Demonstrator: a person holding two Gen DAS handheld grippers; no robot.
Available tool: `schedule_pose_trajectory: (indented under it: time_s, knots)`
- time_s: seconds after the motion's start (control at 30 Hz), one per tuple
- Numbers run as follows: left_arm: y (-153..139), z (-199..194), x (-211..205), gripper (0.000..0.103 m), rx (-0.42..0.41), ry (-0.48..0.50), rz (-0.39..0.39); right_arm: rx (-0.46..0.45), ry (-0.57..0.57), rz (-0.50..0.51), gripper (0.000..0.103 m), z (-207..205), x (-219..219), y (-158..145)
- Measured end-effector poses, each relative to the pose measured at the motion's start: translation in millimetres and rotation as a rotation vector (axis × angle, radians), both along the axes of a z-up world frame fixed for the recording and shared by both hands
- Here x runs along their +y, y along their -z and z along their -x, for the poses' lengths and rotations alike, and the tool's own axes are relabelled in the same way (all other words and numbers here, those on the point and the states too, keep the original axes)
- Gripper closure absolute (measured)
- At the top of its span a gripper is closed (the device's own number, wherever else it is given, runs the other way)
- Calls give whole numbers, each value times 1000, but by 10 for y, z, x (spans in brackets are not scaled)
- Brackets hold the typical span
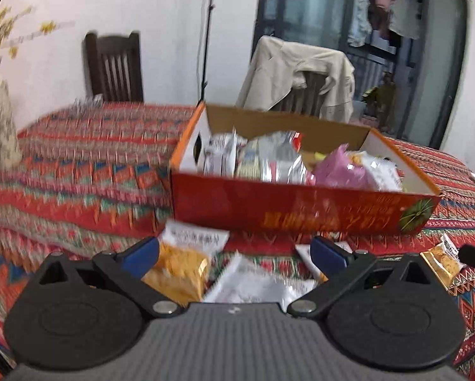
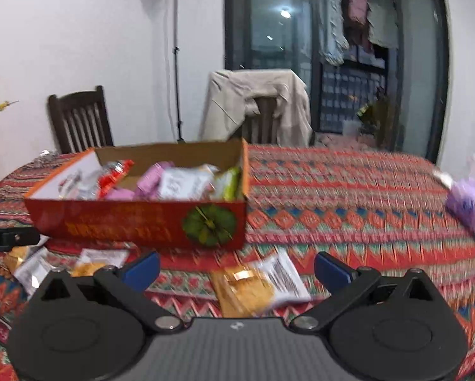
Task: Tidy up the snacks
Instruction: 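Grasp yellow chip bag with left tool while right tool grasps cookie packet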
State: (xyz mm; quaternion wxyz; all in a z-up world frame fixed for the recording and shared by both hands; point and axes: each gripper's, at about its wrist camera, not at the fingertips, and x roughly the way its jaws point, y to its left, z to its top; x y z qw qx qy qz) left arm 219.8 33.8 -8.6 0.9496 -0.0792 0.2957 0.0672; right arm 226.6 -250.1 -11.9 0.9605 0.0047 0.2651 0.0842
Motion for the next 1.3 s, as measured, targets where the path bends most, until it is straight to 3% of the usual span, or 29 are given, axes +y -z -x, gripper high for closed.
schedule_pose_trajectory:
  time_s: [0.07,0.13,0.37,0.47,0.57,0.7,0.77,0.8,0.83,0.87,1.0,1.3]
  knots:
    - [142,8,-24,0,6,-3,40,2,18,-54,0,13,-59,154]
    - [199,-24,-76,0,41,16,11,49,35,-58,0,-20,-67,274]
    - [162,105,-270,0,-22,101,-70,47,54,-47,0,-5,-72,276]
    - [192,100,-372,1,9,153,-101,53,62,-60,0,-9,-107,276]
    - [272,28,-413,25,86,166,-121,55,69,-77,0,-5,-146,283]
    - [274,20,-286,25,88,144,-57,67,62,-78,0,-15,-150,293]
    - [263,27,-216,33,80,133,-19,64,60,-79,0,-8,-151,288]
    - [256,33,-191,52,74,128,-7,66,60,-81,0,-12,-154,290]
    - [242,40,-170,62,68,125,6,71,61,-82,0,-18,-156,296]
    - [218,67,-136,83,51,117,29,74,62,-82,0,-23,-158,300]
    - [73,224,-124,87,-72,76,5,77,64,-87,0,-26,-164,308]
    - [21,255,-111,87,-99,83,15,71,60,-106,0,-40,-173,319]
